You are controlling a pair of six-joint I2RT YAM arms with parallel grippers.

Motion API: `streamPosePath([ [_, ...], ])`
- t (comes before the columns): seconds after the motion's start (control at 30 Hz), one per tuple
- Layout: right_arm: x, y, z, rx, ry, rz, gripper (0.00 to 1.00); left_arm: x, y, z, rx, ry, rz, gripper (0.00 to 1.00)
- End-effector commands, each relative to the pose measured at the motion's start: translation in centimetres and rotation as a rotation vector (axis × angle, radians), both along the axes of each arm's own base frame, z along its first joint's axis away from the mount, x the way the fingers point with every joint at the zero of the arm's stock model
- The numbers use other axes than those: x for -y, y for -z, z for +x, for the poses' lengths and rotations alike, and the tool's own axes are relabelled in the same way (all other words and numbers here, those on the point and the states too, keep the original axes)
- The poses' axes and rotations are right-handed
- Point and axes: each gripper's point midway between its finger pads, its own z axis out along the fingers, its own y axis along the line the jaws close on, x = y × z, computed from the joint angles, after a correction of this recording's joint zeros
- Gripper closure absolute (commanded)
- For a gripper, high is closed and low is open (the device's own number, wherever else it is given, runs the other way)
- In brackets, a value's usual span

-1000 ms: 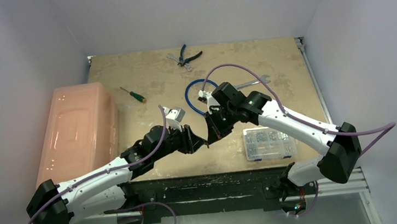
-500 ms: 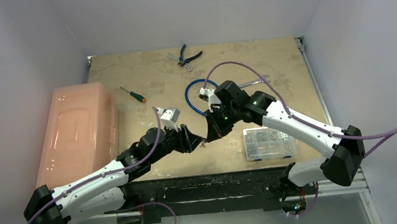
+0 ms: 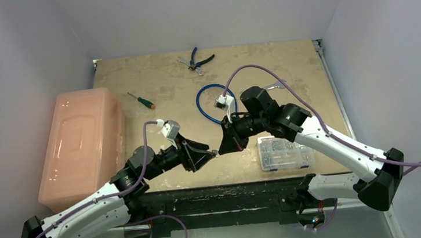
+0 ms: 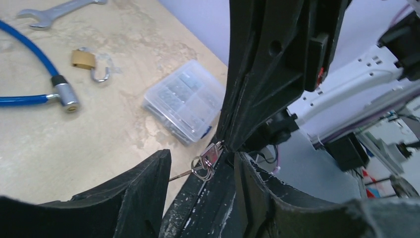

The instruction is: Unlock with the key

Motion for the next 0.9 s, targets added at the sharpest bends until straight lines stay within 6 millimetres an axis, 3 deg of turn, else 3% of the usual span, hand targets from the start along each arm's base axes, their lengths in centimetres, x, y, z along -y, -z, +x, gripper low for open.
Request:
streamPosePath([
  [0.0,-0.6,-2.4,-1.5,0.062,-0.111,0.121,1.00,1.4,-1.8,-1.9,0.074,0.146,-0.067,0.49],
  [0.23,-0.4,-2.6,-1.8,0.071,-0.120,0.132,1.00,1.9,-2.4,-2.4,0.088,0.187,-0.096,0.61],
  [0.6,-0.7,-2.3,-1.4,0.067,-0.114,0.125,1.00,2.2,-1.5,-2.0,0.067,0.179,-0.062,0.67],
  [0.87,-0.9,-1.9,-1.2,0.058,-0.112,0.118,1.00,2.7,-0.8,-1.9,0.044,0.189,-0.047,0.82],
])
